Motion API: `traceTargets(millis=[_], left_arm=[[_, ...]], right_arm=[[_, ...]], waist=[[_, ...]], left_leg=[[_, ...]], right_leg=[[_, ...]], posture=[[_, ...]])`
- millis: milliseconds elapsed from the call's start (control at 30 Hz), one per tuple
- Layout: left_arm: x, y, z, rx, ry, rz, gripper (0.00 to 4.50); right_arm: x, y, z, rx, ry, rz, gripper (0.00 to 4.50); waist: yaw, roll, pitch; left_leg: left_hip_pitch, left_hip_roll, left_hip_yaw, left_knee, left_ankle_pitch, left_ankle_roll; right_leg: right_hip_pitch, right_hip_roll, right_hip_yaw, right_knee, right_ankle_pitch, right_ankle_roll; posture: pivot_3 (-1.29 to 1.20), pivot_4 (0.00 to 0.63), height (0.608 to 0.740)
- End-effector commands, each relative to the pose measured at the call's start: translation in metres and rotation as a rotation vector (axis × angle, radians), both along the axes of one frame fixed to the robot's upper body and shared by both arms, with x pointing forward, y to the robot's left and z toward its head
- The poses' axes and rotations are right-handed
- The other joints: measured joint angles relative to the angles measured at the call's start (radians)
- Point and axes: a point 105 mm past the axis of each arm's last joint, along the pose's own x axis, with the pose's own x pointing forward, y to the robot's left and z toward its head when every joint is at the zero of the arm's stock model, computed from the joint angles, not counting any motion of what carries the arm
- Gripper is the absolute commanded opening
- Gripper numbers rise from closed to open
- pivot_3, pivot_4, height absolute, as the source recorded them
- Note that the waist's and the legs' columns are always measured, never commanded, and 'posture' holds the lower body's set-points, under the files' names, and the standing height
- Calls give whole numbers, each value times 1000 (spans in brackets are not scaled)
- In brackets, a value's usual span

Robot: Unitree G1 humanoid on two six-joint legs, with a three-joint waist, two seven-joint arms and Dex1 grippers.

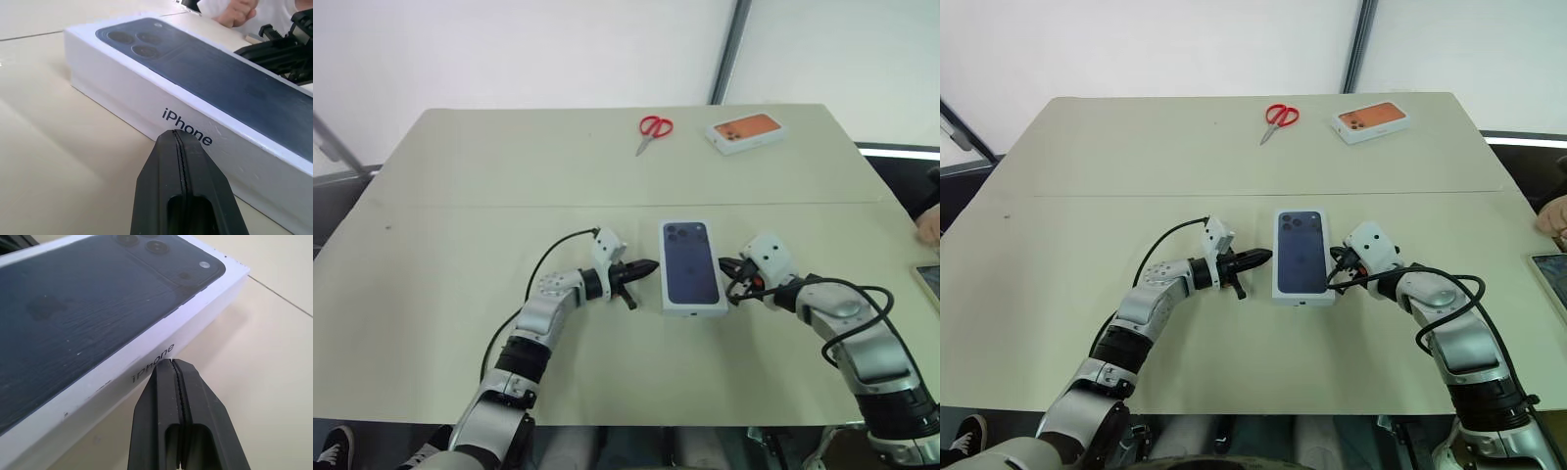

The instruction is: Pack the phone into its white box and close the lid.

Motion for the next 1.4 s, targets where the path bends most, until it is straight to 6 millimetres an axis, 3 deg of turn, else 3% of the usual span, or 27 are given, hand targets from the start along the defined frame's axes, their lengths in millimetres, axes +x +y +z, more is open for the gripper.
traceTargets(millis=[33,300,500,600,767,833,900,1000,1200,1267,1400], left_arm=[[2,-9,8,-5,-46,-23,0],[5,3,13,-18,-53,-1,0],[11,14,31,-58,-85,28,0],[24,19,53,-111,-112,67,0],[46,9,82,-220,-138,123,0],[47,-11,85,-215,-152,86,0],[42,-28,78,-170,-172,36,0],[36,-36,56,-109,-147,-10,0],[-5,-19,-12,105,-63,-209,0],[-15,-12,-19,116,-29,-252,0],[-23,0,-12,85,-1,-271,0]], right_arm=[[1,0,10,-1,-48,7,30],[-3,-1,5,-37,-31,23,30],[6,-25,19,-40,-70,-53,30],[14,-32,38,-6,-124,-78,30],[24,-22,59,78,-177,-56,30],[25,-5,59,102,-177,-9,30],[24,7,54,97,-167,30,30],[20,16,42,81,-135,67,30],[-27,37,1,28,73,251,30],[-32,33,-5,4,93,249,30],[-31,22,-6,-5,96,218,30]], waist=[[-1,0,0],[-3,0,0],[-5,0,0],[-6,0,0],[-3,-1,1],[-3,-1,1],[-5,-1,1],[-8,-1,1],[-27,-1,0],[-25,0,-1],[-21,0,-1]], left_leg=[[0,0,0,0,0,0],[0,0,0,0,0,0],[0,0,0,0,0,0],[0,0,0,0,0,0],[0,0,0,0,0,0],[0,0,0,0,0,0],[0,0,0,0,0,0],[0,0,0,0,0,0],[0,1,0,-1,0,0],[2,1,-1,-1,0,0],[18,1,-3,-3,-2,2]], right_leg=[[0,0,0,0,0,0],[0,0,0,0,0,0],[0,0,0,0,0,0],[-1,0,0,1,0,0],[0,0,0,0,0,0],[0,0,0,0,0,0],[0,0,0,0,0,0],[-1,0,0,1,0,0],[-1,1,0,1,0,0],[2,1,0,1,0,0],[22,1,-3,-8,-1,0]], posture=[[0,150,740],[0,150,740],[0,150,740],[0,150,740],[0,150,740],[0,150,740],[0,150,740],[0,150,740],[0,150,740],[0,150,740],[0,150,740]])
